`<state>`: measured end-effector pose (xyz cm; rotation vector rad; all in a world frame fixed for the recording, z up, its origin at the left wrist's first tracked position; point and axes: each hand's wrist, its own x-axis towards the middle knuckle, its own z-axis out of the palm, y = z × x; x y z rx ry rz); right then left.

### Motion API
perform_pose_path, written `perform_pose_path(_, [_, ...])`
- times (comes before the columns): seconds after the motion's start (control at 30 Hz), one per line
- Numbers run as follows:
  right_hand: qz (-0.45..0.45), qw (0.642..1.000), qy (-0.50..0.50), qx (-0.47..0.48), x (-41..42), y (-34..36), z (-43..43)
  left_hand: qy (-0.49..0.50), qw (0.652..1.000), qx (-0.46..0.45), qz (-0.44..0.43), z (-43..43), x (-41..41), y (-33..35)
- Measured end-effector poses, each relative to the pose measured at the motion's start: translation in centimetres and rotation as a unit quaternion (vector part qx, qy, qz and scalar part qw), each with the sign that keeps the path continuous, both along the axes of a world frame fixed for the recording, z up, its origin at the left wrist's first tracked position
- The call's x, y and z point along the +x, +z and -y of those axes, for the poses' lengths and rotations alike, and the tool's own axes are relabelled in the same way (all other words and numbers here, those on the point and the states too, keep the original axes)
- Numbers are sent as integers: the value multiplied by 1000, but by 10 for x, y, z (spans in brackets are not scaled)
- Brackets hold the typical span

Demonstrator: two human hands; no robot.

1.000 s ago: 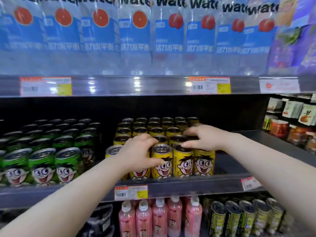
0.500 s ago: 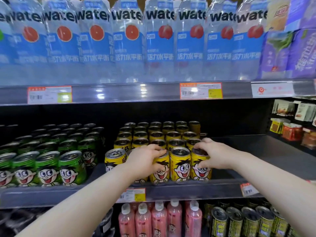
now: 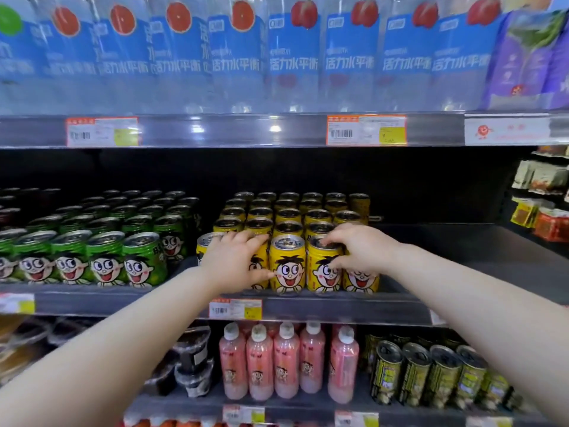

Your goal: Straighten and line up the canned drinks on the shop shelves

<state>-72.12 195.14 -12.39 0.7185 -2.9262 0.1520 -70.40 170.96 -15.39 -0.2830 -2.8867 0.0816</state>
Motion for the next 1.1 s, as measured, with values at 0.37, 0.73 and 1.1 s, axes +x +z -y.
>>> perform_pose_path(0.37, [84, 996, 16, 20, 11, 1, -24, 46, 999, -21, 0, -7, 0, 3])
perform_pose_path(0.73, [58, 995, -85, 10, 44, -3, -52, 81, 996, -32, -34, 19, -1, -4])
perform_pose_path(1.1, [-47, 982, -183, -31, 130, -58, 2, -30, 999, -19, 0, 77, 57, 2])
